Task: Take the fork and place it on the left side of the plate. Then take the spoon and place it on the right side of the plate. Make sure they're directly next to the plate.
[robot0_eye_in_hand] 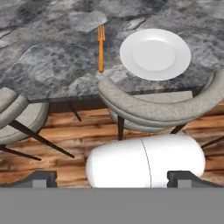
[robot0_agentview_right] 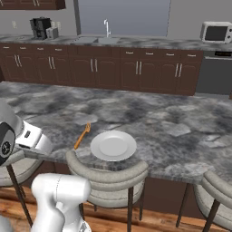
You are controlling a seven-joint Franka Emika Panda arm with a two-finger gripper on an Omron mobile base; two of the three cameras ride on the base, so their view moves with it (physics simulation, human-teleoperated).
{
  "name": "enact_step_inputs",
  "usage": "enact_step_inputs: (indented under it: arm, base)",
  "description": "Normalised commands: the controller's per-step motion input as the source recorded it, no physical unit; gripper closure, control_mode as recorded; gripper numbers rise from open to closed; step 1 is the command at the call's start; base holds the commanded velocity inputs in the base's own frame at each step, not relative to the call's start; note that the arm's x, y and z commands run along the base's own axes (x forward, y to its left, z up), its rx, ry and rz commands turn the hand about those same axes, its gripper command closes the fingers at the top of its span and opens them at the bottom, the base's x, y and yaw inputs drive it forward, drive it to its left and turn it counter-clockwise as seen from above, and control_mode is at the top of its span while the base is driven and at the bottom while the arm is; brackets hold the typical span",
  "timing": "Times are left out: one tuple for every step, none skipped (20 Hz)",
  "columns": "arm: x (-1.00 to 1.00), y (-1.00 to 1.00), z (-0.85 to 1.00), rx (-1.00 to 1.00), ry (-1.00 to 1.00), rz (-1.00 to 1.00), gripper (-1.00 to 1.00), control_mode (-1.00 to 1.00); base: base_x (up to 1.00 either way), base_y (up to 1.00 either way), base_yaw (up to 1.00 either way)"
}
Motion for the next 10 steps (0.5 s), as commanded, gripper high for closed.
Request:
enact_step_inputs:
  arm:
    - [0.0, 0.0, 0.0, 0.0, 0.0, 0.0, -1.0, 1.0]
    - [0.0, 0.0, 0.0, 0.0, 0.0, 0.0, -1.0, 1.0]
    - [0.0, 0.0, 0.0, 0.0, 0.0, 0.0, -1.0, 1.0]
    - [0.0, 0.0, 0.0, 0.0, 0.0, 0.0, -1.0, 1.0]
    - [0.0, 0.0, 0.0, 0.0, 0.0, 0.0, -1.0, 1.0]
    - [0.0, 0.0, 0.0, 0.0, 0.0, 0.0, -1.0, 1.0]
    - [0.0, 0.0, 0.0, 0.0, 0.0, 0.0, -1.0, 1.0]
    - [0.0, 0.0, 0.0, 0.0, 0.0, 0.0, -1.0, 1.0]
    - [0.0, 0.0, 0.0, 0.0, 0.0, 0.0, -1.0, 1.0]
    - [0.0, 0.0, 0.0, 0.0, 0.0, 0.0, -1.0, 1.0]
  base:
    - [-0.61, 0.22, 0.0]
    - [-0.53, 0.37, 0.0]
    - [-0.5, 0.47, 0.0]
    - [-0.46, 0.57, 0.0]
    - [-0.39, 0.72, 0.0]
    - [-0.34, 0.8, 0.0]
    - [-0.26, 0.89, 0.0]
    - [-0.19, 0.99, 0.0]
    - [-0.13, 1.0, 0.0]
    - [-0.09, 1.0, 0.0]
